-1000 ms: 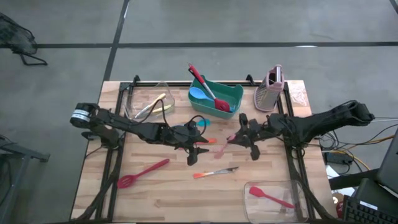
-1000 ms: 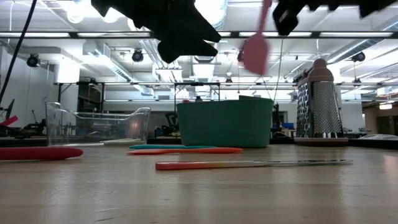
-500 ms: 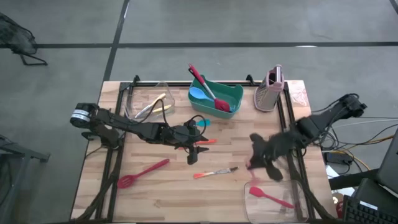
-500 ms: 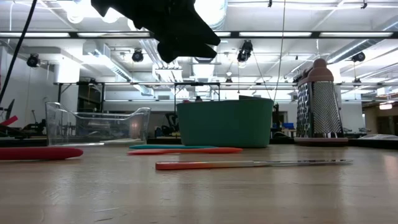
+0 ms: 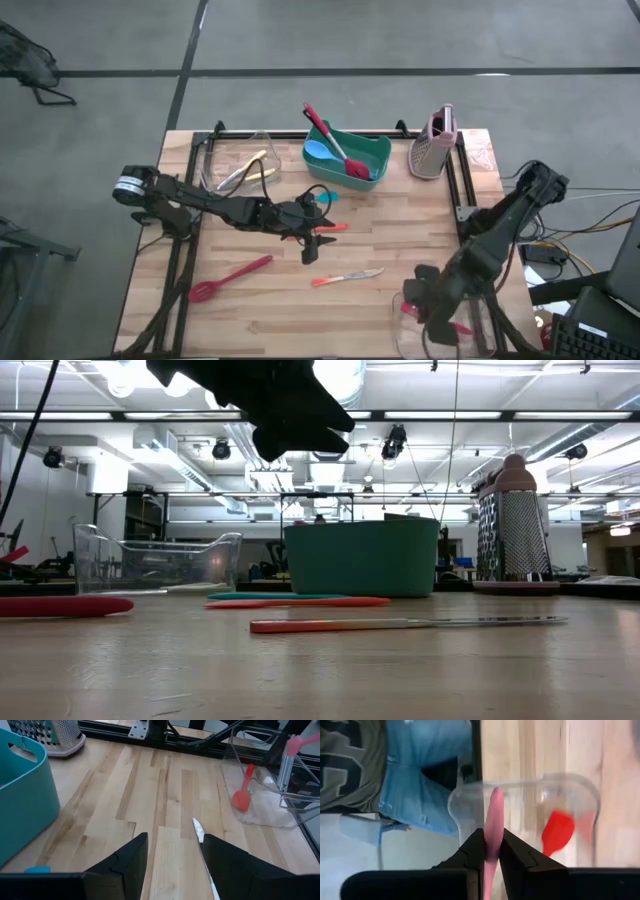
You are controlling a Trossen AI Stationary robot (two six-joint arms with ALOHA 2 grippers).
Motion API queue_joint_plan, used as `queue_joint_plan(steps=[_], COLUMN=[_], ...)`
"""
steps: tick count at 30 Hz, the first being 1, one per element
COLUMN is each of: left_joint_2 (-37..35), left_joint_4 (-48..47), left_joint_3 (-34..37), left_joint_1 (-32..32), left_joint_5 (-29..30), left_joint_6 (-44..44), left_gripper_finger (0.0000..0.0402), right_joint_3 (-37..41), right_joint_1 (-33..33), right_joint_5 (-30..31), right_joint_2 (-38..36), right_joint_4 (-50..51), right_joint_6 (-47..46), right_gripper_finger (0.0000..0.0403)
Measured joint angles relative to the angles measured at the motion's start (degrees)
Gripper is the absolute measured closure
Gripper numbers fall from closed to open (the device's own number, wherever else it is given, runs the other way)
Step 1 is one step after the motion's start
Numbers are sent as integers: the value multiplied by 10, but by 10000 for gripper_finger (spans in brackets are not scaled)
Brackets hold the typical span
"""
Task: Pick & Place Kitchen Items
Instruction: Put the pink spatula into the bottom transparent bin, then put the orange spatula into the bottom transparent bin
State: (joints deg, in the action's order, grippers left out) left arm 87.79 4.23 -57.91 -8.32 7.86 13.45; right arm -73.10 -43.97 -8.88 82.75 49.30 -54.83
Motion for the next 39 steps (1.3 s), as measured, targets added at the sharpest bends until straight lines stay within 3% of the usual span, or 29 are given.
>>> queue_joint_plan(steps=[7,20,27,33,36,39], left_joint_2=[0,0,0,1,3,8], left_joint_4=[2,-6,-47,-127,-161,-225], left_joint_3=[0,1,1,1,1,1], left_joint_1=[0,0,0,6,26,47], left_joint_5=[2,2,48,112,100,30], left_joint_6=[1,5,5,31,42,43], left_gripper_finger=[204,204,204,204,204,204], right_joint_3=[19,22,17,20,28,41], right_joint_1=[-4,0,4,5,7,8], right_joint_5=[-5,5,154,373,463,527], right_joint_2=[41,58,10,-45,-69,-86], right_joint_4=[7,107,105,99,77,33], right_joint_6=[-95,-116,-33,52,95,148], right_gripper_finger=[348,226,196,178,171,164])
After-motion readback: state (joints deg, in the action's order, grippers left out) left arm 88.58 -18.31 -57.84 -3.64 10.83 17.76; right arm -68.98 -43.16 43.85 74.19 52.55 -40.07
